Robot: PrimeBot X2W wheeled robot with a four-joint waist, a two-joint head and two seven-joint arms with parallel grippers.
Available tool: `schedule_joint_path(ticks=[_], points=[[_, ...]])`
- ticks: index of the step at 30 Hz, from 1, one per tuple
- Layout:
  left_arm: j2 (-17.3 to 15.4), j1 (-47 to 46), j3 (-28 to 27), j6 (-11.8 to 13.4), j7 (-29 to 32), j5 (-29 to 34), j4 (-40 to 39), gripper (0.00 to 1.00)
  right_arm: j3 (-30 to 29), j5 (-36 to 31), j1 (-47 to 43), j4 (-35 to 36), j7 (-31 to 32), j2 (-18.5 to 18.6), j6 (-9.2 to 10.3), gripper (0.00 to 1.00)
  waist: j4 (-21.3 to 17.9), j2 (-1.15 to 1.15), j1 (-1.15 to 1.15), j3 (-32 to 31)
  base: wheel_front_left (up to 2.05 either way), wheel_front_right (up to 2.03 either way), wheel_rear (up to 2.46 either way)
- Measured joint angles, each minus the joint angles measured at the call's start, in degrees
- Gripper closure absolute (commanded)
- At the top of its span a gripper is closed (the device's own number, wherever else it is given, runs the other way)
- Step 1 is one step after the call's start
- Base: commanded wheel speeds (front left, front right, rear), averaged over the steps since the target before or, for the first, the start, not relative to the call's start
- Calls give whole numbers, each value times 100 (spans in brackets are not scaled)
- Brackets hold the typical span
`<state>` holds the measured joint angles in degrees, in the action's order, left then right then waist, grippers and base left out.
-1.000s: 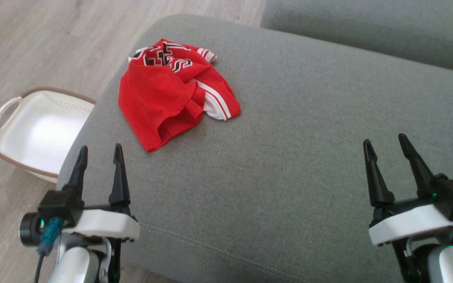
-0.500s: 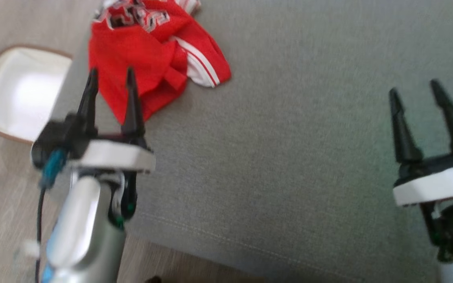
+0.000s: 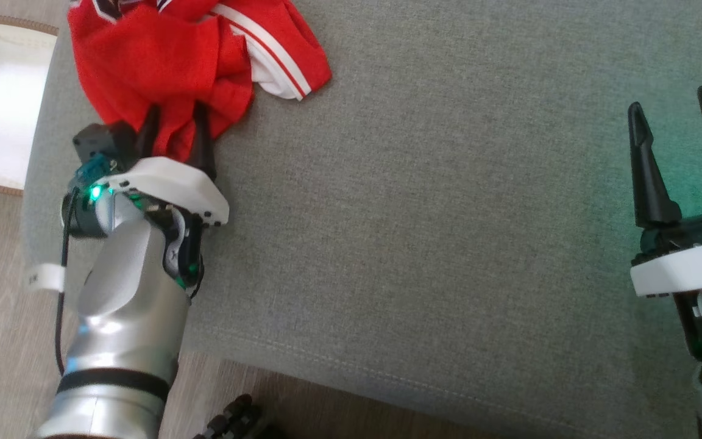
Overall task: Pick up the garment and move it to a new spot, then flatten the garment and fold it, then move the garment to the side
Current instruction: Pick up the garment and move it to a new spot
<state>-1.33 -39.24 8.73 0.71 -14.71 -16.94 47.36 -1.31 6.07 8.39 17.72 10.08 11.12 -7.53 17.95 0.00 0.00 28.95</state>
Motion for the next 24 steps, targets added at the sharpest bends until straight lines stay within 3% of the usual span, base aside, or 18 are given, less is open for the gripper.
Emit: schedule_joint_path(ticks=[4, 5, 6, 7, 10, 14, 24], points=[[0, -383, -21, -133, 68, -146, 817, 3, -22, 1, 45, -13, -3, -2, 0, 0, -8, 0, 0, -38, 0, 0, 0], [-1, -502, -22, -178, 112, -167, 970, 26, -36, 3, 45, -25, -5, -5, 0, 0, -5, 0, 0, -48, 0, 0, 0], [-2, -611, -23, -213, 157, -188, 1112, 75, -51, 16, 44, -31, -5, -9, 0, 0, -2, 0, 0, -59, 0, 0, 0], [-4, -698, -23, -233, 158, -189, 1232, 100, -58, 43, 44, -33, -7, -11, 0, 0, 0, 0, 0, -70, 0, 0, 0], [-11, -806, -5, -270, 138, -181, 1472, 100, -55, 48, 44, -88, -20, -32, 0, 0, -1, 0, 0, -134, 0, 0, 0], [-38, -765, 31, -107, 48, -35, 1449, 100, -115, 2, 44, -93, -110, -102, 0, 0, -17, 0, 0, -281, 0, 0, 0], [-291, 311, -48, 240, 41, 390, -914, 100, -174, -8, -36, -294, -391, -341, 0, 0, -155, 0, 0, -916, 0, 0, 0]])
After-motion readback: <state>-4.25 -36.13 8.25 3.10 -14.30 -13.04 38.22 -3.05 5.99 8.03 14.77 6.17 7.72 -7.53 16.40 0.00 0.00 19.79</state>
